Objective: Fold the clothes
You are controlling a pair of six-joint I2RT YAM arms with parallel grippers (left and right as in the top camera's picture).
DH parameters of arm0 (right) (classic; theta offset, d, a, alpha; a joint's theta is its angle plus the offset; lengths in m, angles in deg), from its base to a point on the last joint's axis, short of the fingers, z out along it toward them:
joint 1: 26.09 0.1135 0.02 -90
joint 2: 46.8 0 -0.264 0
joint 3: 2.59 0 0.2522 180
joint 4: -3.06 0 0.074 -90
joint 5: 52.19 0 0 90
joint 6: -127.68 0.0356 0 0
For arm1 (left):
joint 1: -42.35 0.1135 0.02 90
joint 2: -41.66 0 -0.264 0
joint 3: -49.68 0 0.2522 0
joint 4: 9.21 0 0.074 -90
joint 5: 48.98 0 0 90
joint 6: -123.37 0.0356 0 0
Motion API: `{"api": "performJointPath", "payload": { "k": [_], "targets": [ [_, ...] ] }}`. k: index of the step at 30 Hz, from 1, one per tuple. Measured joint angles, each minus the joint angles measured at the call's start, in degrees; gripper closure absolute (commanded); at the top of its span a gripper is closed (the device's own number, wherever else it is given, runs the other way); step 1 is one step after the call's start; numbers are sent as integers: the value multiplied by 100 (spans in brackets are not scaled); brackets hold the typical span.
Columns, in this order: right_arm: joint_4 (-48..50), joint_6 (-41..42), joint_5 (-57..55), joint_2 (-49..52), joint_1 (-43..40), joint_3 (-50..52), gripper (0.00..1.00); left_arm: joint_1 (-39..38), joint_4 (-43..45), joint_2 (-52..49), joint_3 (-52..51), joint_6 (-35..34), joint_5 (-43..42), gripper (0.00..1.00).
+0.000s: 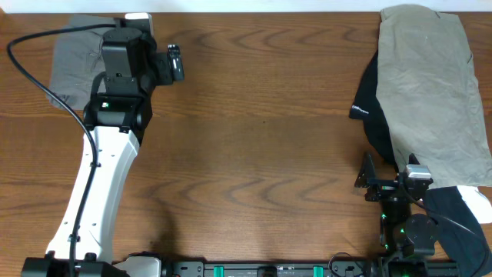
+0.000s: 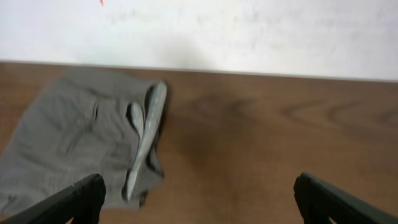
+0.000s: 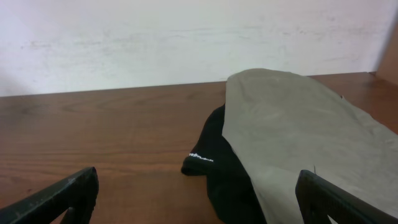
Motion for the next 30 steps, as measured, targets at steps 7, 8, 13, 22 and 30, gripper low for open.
{"api": "performJointPath", "payload": {
  "k": [7, 8, 13, 22, 30],
  "targets": [
    [2, 0, 2, 0, 0, 0, 1, 0, -649, 173, -251, -2, 2, 2],
    [2, 0, 2, 2, 0, 0, 1, 0, -619, 315, -417, -4, 2, 2],
    [2, 0, 11, 2, 0, 0, 1, 0, 297, 1362, -1692, -13, 0, 2],
    [-4, -2, 15, 0, 0, 0, 1, 4, 1947, 4179, -4892, -13, -87, 2],
    [-2, -2, 15, 0, 0, 0, 1, 7, 2251, 6367, -6629, -13, -232, 2]
  ]
}}
